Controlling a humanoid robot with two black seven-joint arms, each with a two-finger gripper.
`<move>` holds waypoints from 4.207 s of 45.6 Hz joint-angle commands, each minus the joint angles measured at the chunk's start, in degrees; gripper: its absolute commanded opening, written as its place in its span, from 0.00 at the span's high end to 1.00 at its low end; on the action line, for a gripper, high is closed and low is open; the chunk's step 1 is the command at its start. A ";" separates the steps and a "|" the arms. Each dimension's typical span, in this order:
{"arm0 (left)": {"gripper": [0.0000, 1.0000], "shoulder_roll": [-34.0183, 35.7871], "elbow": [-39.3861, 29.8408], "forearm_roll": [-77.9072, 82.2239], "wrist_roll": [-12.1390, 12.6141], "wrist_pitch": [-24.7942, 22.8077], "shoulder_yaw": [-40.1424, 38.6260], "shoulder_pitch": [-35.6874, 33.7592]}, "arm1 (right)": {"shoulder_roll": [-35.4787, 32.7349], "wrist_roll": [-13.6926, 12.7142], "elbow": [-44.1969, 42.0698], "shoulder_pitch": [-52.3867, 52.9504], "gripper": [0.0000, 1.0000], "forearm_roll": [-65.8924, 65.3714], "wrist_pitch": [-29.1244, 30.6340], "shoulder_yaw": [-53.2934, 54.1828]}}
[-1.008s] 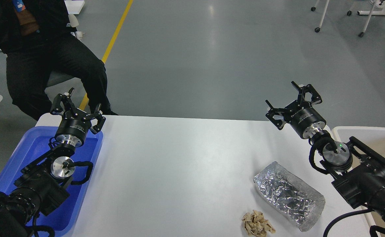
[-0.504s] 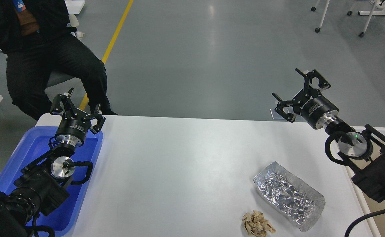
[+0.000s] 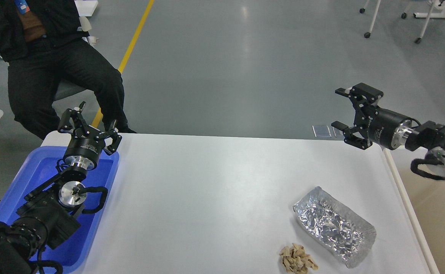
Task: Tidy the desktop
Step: 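Swing the right gripper down toward the silver foil package, then close the right gripper on the edge of the silver foil package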
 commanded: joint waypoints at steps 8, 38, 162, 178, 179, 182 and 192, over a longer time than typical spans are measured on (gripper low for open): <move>0.00 0.00 -0.01 0.00 0.00 -0.09 0.00 -0.09 | -16.81 0.19 11.85 2.01 0.00 -27.17 -2.21 -15.00; 0.00 0.00 -0.01 0.00 0.00 -0.18 0.00 -0.09 | -25.44 0.63 24.34 4.30 0.00 -33.86 -17.32 -44.28; 0.00 0.00 -0.01 0.00 0.00 -0.18 0.00 -0.09 | -8.91 0.45 16.87 -2.91 1.00 -22.96 -23.12 -49.02; 0.00 0.00 -0.01 0.00 0.00 -0.18 0.00 -0.09 | -10.49 0.63 17.04 -3.18 1.00 -23.05 -24.27 -49.20; 0.00 0.00 -0.01 0.00 0.00 -0.18 0.00 -0.09 | -10.67 0.63 17.04 -3.18 1.00 -23.13 -24.27 -49.20; 0.00 0.00 -0.01 0.00 0.00 -0.18 0.00 -0.09 | -11.02 0.71 17.22 -3.18 1.00 -23.13 -24.18 -49.20; 0.00 0.00 -0.01 0.00 0.00 -0.18 0.00 -0.09 | -14.36 1.51 19.50 -2.21 1.00 -23.22 -23.56 -49.29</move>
